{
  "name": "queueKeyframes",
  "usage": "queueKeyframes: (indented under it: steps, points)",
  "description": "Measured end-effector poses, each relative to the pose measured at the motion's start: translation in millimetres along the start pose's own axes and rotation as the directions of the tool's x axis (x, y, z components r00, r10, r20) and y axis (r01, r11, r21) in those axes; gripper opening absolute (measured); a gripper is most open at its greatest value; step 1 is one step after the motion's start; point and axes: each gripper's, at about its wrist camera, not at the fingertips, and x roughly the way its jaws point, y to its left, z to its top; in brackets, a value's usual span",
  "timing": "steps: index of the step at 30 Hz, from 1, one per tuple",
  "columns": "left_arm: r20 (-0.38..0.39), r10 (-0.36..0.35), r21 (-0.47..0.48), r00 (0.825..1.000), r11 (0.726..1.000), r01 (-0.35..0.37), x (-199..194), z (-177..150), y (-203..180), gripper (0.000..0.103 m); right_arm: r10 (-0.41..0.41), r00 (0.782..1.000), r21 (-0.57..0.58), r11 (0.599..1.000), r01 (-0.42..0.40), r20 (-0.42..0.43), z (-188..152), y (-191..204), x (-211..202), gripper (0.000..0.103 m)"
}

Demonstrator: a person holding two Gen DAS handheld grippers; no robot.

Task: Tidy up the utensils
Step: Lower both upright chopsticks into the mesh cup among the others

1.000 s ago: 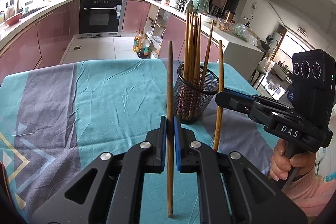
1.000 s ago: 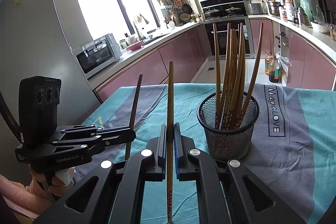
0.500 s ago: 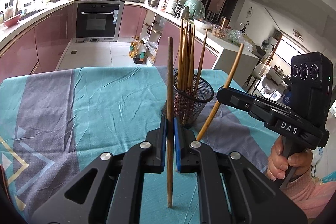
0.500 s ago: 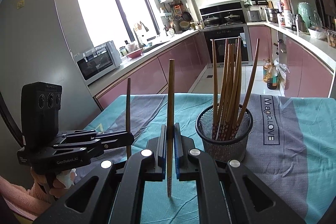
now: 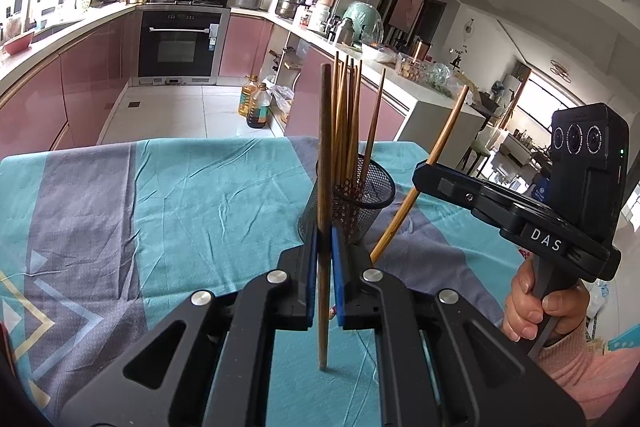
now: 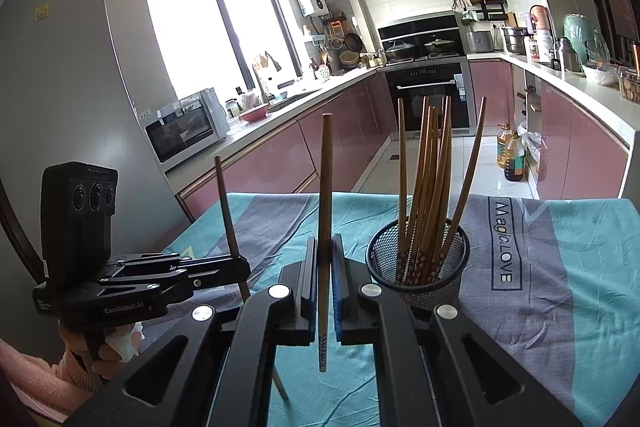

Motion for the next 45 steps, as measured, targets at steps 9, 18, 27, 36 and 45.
queueKeyframes:
  steps: [9,18,27,36,45]
  points:
    - [0.01,-0.003,0.011,1.0,1.0,0.003,0,5,-2,0.007,-0.018,0.999,-0.003,1.0,0.018,0.027,4,0,-10,0.005]
    - [0.023,-0.008,0.02,1.0,1.0,0.007,1,11,-4,0.007,-0.028,0.999,-0.01,1.0,0.028,0.04,8,0,-12,0.005]
    - [0.038,-0.012,0.037,0.999,0.999,0.011,2,19,-9,0.007,-0.034,0.998,-0.013,0.999,0.035,0.051,14,0,-15,0.005]
    - [0.056,-0.011,0.052,0.998,0.999,0.008,3,25,-11,0.007,-0.039,0.998,-0.02,0.999,0.04,0.058,18,1,-16,0.005]
    - [0.065,-0.012,0.064,0.998,0.998,0.008,3,30,-14,0.007,-0.038,0.997,-0.021,0.999,0.039,0.06,19,1,-16,0.005]
